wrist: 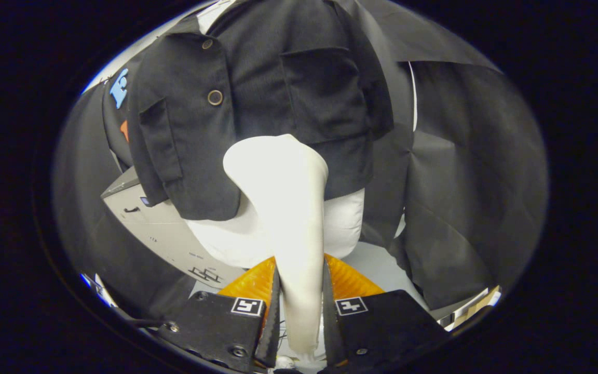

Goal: Iron the clothes twice with a garment steamer, once on the left side and once on the right side.

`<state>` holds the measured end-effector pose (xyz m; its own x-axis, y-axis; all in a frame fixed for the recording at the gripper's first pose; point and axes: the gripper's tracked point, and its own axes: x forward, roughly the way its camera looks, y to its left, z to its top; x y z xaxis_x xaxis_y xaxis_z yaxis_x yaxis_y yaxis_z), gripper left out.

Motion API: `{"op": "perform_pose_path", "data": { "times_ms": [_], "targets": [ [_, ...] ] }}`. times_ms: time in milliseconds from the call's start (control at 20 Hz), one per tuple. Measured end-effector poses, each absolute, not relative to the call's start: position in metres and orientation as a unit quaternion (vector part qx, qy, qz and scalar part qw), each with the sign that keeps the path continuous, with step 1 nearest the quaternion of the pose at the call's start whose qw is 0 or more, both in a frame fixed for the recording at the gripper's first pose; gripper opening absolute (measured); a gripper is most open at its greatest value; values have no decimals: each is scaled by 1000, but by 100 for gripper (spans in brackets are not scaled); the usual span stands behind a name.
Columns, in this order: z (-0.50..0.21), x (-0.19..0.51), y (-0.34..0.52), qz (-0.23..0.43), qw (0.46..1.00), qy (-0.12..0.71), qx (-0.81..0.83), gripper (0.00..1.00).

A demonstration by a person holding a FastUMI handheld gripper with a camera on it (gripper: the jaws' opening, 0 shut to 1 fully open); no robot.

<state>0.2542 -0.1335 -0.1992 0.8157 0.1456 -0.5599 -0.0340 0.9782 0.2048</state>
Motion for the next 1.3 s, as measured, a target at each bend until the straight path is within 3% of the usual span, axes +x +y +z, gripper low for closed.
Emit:
{"op": "perform_pose_path", "data": {
  "times_ms": [400, 850, 1300],
  "targets": [
    [-149, 185, -116, 20, 964, 253, 84, 38],
    [-81, 39, -32, -2, 981, 180, 68, 38],
    [-40, -23, 7, -2, 989, 134, 58, 37]
  ]
}}
